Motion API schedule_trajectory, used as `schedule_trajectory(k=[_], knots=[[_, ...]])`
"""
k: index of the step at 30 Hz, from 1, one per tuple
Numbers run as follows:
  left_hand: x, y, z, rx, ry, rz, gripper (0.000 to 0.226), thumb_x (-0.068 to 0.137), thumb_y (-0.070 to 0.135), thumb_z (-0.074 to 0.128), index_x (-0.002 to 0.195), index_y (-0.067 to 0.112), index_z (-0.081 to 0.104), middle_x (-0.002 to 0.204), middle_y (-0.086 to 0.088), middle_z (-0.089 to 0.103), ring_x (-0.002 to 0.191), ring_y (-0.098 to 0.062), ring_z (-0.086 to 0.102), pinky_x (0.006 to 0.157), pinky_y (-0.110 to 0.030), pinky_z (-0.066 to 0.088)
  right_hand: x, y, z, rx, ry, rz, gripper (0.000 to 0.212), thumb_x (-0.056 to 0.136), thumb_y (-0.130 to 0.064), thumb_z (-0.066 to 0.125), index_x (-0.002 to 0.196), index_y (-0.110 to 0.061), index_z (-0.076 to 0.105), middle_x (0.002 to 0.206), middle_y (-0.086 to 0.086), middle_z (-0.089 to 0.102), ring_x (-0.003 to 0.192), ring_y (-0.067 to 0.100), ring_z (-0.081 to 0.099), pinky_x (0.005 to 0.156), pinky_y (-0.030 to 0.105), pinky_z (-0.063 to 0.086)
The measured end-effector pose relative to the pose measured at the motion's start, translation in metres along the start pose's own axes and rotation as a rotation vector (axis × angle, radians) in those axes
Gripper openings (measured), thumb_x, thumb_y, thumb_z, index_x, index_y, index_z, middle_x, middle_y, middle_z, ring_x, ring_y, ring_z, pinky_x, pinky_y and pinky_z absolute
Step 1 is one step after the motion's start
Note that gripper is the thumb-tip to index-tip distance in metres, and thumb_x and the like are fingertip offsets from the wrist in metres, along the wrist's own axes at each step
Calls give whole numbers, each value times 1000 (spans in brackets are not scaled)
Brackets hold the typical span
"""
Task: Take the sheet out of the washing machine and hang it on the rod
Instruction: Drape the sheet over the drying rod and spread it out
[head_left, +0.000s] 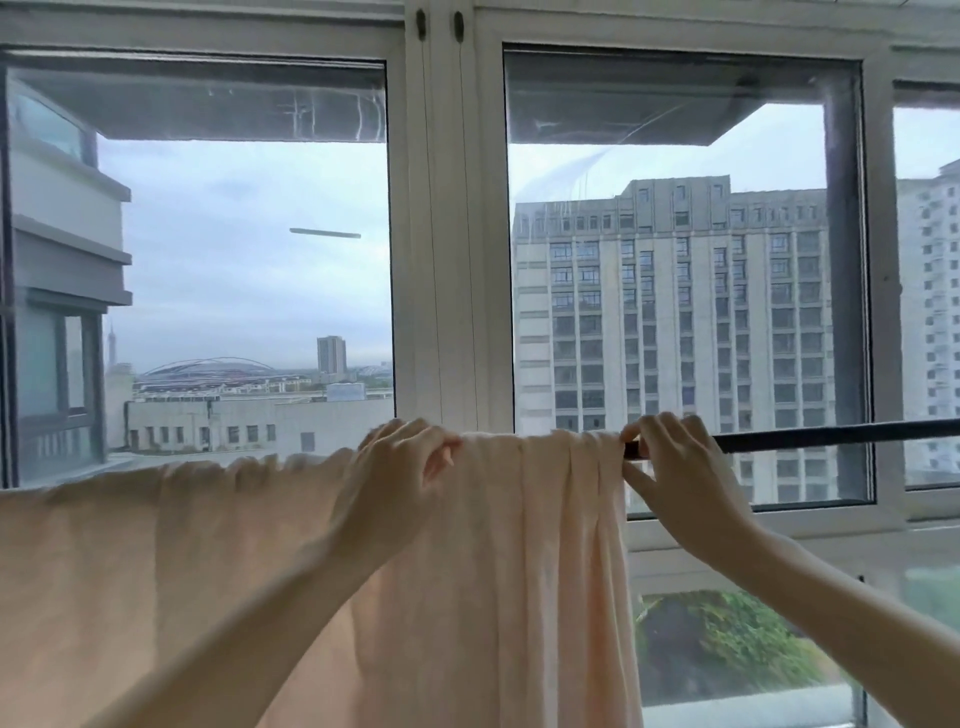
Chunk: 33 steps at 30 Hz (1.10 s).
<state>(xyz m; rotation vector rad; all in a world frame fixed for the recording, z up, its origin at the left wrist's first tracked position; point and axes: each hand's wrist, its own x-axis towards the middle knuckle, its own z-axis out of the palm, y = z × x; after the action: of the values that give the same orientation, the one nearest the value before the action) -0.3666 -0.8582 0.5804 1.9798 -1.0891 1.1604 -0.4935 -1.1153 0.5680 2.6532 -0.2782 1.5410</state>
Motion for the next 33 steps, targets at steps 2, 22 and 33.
schedule_trajectory(k=[2,22,33], knots=[[6,12,14,-37,-38,-39,16,91,36,51,99,30,64,94,20,63,90,-4,58,81,-29,46,1,8,1,10,17,-43,28,75,-30,75,92,-14,58,89,1,61,85,23,53,73,35,47],[20,38,17,53,177,-349,12,94,9,53,84,10,58,81,1,62,79,-14,58,72,-28,44,27,-14,15,547,-70,-324,27,94,-11,50,111,-26,64,96,-12,67,87,14,55,82,35,45],[27,-1,-16,-76,178,-549,16,96,14,49,94,9,63,88,1,64,85,-11,58,65,-8,38,57,-80,10,710,-311,-408,43,92,-3,43,124,-25,61,111,3,70,94,15,62,81,25,51]])
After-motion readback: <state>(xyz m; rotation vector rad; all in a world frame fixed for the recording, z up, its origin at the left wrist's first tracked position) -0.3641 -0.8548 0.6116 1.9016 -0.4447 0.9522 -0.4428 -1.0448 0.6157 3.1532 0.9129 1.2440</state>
